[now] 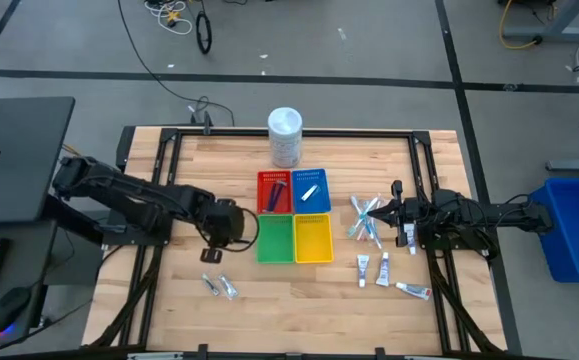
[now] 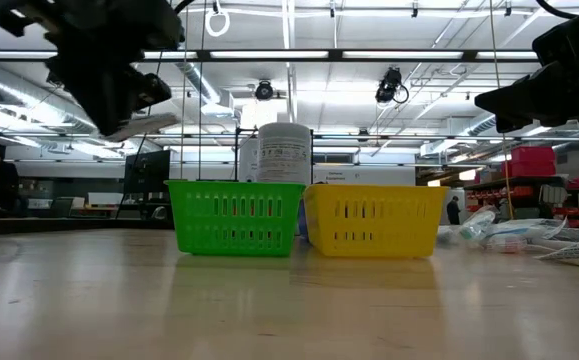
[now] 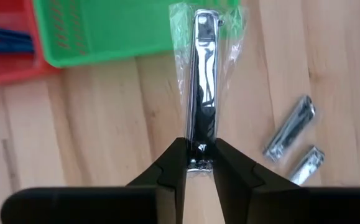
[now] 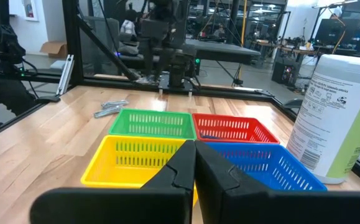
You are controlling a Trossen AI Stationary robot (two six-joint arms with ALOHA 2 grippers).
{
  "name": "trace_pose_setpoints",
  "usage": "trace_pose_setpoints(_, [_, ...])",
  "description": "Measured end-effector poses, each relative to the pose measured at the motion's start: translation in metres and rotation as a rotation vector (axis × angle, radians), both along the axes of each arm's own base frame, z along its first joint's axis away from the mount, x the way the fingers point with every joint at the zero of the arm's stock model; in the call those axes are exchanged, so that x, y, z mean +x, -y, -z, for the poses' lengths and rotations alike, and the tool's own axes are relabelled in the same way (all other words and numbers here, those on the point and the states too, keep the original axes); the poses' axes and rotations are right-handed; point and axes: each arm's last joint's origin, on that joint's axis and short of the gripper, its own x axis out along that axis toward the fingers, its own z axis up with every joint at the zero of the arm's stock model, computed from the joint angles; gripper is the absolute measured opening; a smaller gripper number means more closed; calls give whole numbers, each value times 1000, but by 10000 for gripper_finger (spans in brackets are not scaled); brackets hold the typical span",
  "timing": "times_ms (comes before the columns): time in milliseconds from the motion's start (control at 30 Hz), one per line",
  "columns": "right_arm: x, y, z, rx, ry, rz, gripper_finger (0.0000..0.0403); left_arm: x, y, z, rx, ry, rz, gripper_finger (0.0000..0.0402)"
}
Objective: Pick & Place Travel size toiletries
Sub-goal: Put the silver nail cutter into the blue bin
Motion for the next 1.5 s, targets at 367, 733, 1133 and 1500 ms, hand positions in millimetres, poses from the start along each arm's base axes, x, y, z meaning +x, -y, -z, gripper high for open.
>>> trace_pose_setpoints(367, [0,0,0,0,0,0,14,13,-20,-9,-17,115,-90,70])
trace_pose_setpoints(733, [0,0,0,0,0,0,13,26,-44,-23,-27,245,-192,65])
trace_pose_setpoints(1133, [0,0,0,0,0,0,14,33,-69,-50,34,342,-266,63])
trace_pose_setpoints(1500, [0,0,0,0,0,0,13,40,-84,-55,58,401,-307,62])
